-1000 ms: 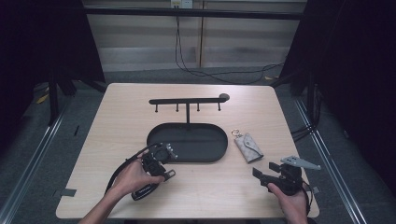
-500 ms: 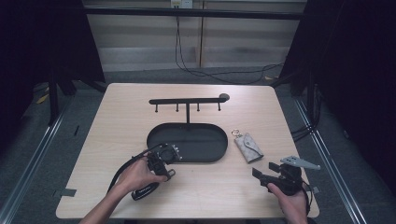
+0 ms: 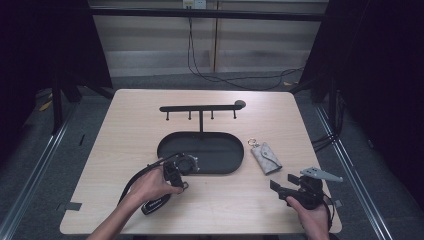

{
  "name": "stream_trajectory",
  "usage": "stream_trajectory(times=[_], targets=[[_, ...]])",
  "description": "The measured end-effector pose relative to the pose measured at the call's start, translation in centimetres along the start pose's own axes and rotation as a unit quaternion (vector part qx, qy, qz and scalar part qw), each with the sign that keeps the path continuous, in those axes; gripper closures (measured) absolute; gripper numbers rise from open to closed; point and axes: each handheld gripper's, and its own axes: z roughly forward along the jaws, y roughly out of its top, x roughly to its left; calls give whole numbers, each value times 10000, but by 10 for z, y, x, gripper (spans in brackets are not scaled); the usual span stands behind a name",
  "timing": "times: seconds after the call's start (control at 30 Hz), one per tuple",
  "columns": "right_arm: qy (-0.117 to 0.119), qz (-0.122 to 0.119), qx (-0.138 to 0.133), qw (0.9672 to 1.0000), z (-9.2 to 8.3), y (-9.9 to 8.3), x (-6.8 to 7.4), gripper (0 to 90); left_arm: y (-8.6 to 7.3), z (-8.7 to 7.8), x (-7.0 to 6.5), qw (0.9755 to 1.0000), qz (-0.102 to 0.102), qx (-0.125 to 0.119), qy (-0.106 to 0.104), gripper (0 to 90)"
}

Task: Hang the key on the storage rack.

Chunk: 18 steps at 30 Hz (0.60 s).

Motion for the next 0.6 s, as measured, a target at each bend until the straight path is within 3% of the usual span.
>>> stream_trajectory(times=[0.37, 0.43, 0.6], targets=[[-39, 52, 6, 10000, 1, 1, -1, 229, 3, 0, 3, 9997, -197, 125, -122, 706], [-38, 47, 5, 10000, 1, 1, -1, 229, 2, -2, 2, 9998, -141, 101, 126, 705], [-44, 57, 7, 10000, 1, 1, -1, 229, -4, -10, 8, 9996, -292, -32, 47, 706]])
